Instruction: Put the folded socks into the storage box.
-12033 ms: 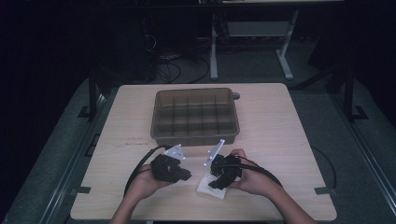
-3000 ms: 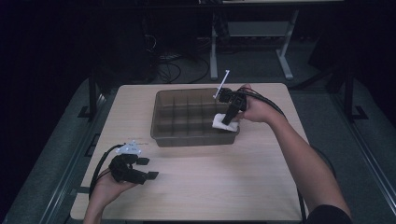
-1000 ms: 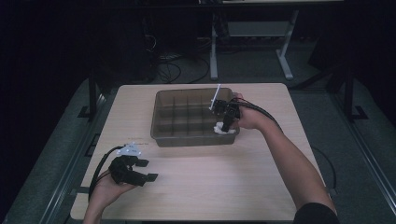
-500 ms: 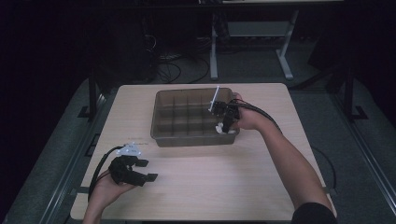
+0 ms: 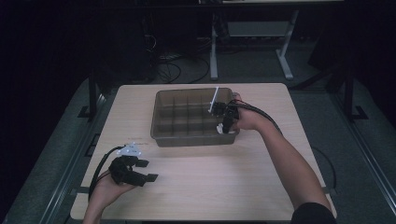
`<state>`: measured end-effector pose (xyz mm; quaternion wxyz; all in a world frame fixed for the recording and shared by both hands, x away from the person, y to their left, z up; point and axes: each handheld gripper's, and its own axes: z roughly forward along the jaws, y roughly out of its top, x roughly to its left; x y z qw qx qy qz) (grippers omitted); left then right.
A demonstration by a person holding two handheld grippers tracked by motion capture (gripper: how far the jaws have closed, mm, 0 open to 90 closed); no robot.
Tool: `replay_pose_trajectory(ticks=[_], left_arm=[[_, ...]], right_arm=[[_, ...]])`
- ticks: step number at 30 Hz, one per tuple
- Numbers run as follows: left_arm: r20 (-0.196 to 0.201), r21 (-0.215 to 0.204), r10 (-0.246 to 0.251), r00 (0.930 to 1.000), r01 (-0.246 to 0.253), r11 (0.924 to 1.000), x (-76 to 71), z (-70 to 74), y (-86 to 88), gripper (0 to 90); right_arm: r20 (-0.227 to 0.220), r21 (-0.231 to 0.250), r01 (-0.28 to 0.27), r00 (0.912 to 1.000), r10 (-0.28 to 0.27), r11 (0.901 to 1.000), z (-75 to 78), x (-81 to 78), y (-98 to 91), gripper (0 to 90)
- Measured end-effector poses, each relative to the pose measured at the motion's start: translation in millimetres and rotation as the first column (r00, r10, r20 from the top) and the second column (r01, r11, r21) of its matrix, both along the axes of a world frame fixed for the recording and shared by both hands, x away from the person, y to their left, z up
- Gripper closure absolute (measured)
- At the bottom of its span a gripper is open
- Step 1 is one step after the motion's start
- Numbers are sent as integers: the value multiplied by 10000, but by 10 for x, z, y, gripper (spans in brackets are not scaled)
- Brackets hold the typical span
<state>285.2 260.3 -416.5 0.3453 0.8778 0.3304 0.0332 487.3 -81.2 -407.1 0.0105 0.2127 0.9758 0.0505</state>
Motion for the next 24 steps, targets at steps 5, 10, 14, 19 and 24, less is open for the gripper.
replay_pose_trajectory(ticks=[5, 10, 14, 19, 24], left_arm=[[7, -17, 4, 10000, -4, 10000, -1, 1, -5, 286], [13, -28, -14, 10000, 14, 10000, -5, 9, -10, 287], [40, -36, -35, 10000, 35, 10000, -6, 12, -15, 287], [46, -5, -84, 10000, 84, 10000, -6, 15, -22, 287], [45, -40, -57, 10000, 57, 10000, -7, 12, -23, 287]], right_arm=[[-12, 190, 155, 9999, -155, 9997, 50, -6, -36, 610], [92, 172, 110, 9999, -112, 9998, 89, -26, -44, 563], [199, 254, 42, 9998, -47, 9997, 156, -44, -55, 537], [282, 340, -49, 9996, 39, 9994, 254, -82, -47, 589], [262, 127, -62, 9996, 59, 9999, 234, -89, -35, 720]])
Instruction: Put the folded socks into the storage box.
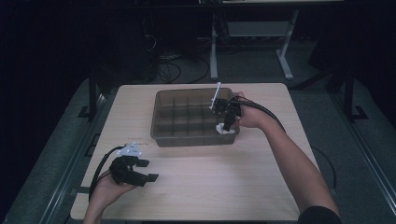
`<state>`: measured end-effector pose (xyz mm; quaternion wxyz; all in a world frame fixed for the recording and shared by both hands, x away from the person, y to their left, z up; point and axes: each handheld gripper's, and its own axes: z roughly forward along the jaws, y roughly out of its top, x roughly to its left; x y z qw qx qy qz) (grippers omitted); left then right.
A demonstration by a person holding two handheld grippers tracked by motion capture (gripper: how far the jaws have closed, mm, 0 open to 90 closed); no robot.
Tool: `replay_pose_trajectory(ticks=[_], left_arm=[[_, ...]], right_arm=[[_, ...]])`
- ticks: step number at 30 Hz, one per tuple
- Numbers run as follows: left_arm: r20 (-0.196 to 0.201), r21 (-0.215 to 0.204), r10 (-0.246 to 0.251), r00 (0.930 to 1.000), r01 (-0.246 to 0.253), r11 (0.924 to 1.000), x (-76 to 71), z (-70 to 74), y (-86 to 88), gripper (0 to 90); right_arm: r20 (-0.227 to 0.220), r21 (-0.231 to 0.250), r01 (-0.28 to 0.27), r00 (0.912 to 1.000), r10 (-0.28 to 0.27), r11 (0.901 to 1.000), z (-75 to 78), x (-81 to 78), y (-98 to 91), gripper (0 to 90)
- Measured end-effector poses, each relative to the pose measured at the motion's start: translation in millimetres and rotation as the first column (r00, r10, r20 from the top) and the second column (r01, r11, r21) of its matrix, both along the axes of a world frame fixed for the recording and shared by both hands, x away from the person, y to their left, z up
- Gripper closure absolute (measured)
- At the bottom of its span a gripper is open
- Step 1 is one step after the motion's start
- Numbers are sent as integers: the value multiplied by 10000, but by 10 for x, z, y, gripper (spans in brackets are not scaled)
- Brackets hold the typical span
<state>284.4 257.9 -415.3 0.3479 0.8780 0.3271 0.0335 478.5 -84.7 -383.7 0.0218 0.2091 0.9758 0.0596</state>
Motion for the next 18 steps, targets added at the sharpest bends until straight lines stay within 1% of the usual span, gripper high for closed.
replay_pose_trajectory(ticks=[1, 4, 7, 8, 11, 13, 15, 18], left_arm=[[-14, 39, -39, 10000, 39, 10000, 1, -1, 2, 286], [-20, -25, 34, 10000, -34, 10000, 0, 0, 8, 287], [-15, -9, 37, 10000, -37, 10000, 1, 6, 20, 286], [-12, -43, 73, 10000, -73, 10000, 0, 3, 19, 287], [-18, -30, 47, 10000, -47, 10000, 2, -1, 20, 287], [-16, -14, 45, 10000, -45, 10000, 3, -4, 17, 286], [-13, -26, 41, 10000, -41, 10000, 1, -2, 15, 286], [-4, -11, 16, 10000, -16, 10000, 1, 2, 11, 286]], right_arm=[[-21, -43, 18, 10000, -18, 10000, -14, -1, 7, 738], [-116, -194, -41, 9999, 38, 9998, -71, 2, 31, 795], [-170, -346, -81, 9998, 75, 9994, -138, 11, 42, 806], [-257, -365, -37, 9997, 28, 9993, -170, 17, 44, 809], [-295, -402, -48, 9996, 37, 9992, -217, 20, 47, 808], [-294, -364, -1, 9996, -9, 9993, -213, 19, 40, 790], [-194, -306, 22, 9998, -28, 9995, -171, 9, 20, 760], [-69, -42, 108, 9999, -108, 9999, -88, 1, -16, 734]])
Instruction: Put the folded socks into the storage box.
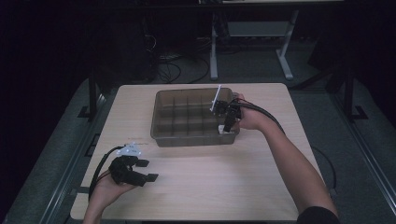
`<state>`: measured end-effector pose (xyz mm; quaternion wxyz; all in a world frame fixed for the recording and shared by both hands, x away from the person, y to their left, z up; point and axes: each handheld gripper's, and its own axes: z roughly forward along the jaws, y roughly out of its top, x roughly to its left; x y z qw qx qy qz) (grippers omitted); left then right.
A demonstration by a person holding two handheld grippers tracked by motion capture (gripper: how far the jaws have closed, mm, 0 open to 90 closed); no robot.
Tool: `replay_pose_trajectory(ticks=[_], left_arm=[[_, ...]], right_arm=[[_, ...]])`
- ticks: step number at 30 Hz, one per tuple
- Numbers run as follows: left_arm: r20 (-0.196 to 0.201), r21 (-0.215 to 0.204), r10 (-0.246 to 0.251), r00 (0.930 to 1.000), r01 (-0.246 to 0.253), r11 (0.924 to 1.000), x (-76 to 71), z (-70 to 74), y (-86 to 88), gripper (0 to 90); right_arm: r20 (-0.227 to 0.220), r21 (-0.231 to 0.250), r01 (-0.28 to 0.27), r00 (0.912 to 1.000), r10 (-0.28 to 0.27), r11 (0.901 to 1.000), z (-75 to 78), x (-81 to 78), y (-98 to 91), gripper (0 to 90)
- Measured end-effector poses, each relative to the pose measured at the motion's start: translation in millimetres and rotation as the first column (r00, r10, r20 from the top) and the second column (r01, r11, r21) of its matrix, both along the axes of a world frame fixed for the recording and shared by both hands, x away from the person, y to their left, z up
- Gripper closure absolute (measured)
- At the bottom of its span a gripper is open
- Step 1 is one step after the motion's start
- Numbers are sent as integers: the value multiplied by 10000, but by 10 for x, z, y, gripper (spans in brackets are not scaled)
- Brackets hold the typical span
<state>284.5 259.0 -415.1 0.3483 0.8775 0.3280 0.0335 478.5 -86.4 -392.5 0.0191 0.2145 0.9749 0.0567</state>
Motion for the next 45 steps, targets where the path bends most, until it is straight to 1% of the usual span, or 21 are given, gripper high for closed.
replay_pose_trajectory(ticks=[4, 6, 8, 11, 12, 13, 15, 17, 18, 22, 24, 26, 29, 36, 40, 42, 45], left_arm=[[-15, 12, -5, 10000, 5, 10000, 0, -2, -13, 286], [-8, 38, -41, 10000, 41, 10000, -1, 0, -19, 286], [11, 54, -42, 10000, 42, 10000, -4, -1, -22, 287], [0, 48, -39, 10000, 39, 10000, -3, -2, -22, 287], [-17, 44, -38, 10000, 38, 10000, -3, -4, -22, 287], [-18, 63, -50, 10000, 50, 10000, -3, -4, -20, 287], [-39, 50, -29, 10000, 30, 10000, -3, -7, -18, 287], [-33, 79, -54, 10000, 54, 10000, -1, -7, -11, 286], [-42, 72, -45, 10000, 46, 10000, -1, -7, -9, 286], [-4, 24, 3, 10000, -3, 10000, -4, -3, -3, 286], [10, 7, 6, 10000, -6, 10000, -5, 0, -3, 287], [-21, 42, -11, 10000, 11, 10000, -7, 0, -9, 286], [-12, 40, -22, 10000, 22, 10000, -4, -4, -17, 286], [-41, 86, -70, 10000, 70, 9999, -6, -5, -31, 286], [-43, 96, -83, 10000, 83, 9999, -7, -10, -35, 286], [-25, 121, -90, 10000, 91, 9999, -5, -13, -34, 286], [-51, 150, -93, 9999, 93, 9998, -1, -19, -27, 286]], right_arm=[[121, 321, -3, 9999, -1, 9995, 122, -35, -17, 741], [164, 499, -82, 9998, 74, 9987, 172, -47, -9, 764], [218, 692, -134, 9997, 119, 9975, 216, -56, 10, 771], [186, 908, -272, 9995, 257, 9955, 246, -64, 53, 774], [96, 997, -307, 9995, 299, 9945, 243, -68, 76, 773], [54, 966, -325, 9995, 321, 9948, 228, -71, 95, 775], [-49, 731, -397, 9992, 401, 9965, 171, -63, 121, 783], [-203, 627, -397, 9990, 410, 9972, 125, -56, 134, 800], [-205, 528, -394, 9990, 405, 9978, 109, -54, 138, 803], [-328, 377, -346, 9988, 358, 9987, 37, -36, 131, 814], [-393, 474, -229, 9989, 248, 9986, 24, -23, 113, 822], [-437, 315, -203, 9988, 217, 9993, -9, -14, 97, 825], [-463, 430, -123, 9988, 143, 9990, -23, -13, 81, 825], [-491, 477, -10, 9988, 33, 9989, -58, -2, 41, 825], [-310, 617, 29, 9995, -10, 9981, -20, -16, 24, 760], [-345, 849, 119, 9994, -90, 9963, 3, -20, 3, 756], [-326, 953, 180, 9994, -150, 9953, 26, -25, -27, 746]])
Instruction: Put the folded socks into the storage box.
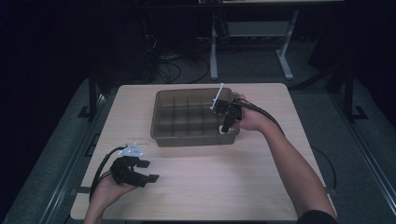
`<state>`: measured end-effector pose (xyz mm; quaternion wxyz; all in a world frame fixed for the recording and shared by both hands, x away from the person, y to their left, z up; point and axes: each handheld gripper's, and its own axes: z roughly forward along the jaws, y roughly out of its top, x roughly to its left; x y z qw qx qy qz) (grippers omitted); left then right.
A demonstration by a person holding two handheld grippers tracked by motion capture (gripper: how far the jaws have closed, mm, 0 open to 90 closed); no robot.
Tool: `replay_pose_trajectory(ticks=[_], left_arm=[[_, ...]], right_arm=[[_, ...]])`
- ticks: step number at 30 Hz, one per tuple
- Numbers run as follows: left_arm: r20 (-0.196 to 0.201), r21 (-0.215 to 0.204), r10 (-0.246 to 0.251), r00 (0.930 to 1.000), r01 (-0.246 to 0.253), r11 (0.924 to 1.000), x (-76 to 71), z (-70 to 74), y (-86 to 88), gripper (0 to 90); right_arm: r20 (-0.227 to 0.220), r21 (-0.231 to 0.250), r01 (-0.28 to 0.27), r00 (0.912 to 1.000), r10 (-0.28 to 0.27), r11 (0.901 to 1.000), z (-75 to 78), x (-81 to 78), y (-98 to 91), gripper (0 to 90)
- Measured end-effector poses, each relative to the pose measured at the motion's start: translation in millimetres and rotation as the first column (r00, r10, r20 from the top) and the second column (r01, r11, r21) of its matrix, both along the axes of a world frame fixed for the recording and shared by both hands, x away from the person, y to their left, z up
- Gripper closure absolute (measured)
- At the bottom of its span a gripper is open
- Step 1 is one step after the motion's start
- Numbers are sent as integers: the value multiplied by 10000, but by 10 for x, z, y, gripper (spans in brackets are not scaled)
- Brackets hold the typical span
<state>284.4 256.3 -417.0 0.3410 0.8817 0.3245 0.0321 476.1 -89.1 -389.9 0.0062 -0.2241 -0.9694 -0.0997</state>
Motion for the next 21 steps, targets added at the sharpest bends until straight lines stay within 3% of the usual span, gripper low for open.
replay_pose_trajectory(ticks=[12, 21], left_arm=[[-44, 52, -95, 9999, 95, 9999, -3, -16, -26, 285], [-53, -103, -32, 10000, 31, 9999, -12, -9, -33, 283]], right_arm=[[183, 492, 261, 9995, -271, 9984, 128, -33, -103, 719], [310, 588, 426, 9985, -445, 9974, 224, -80, -168, 692]])
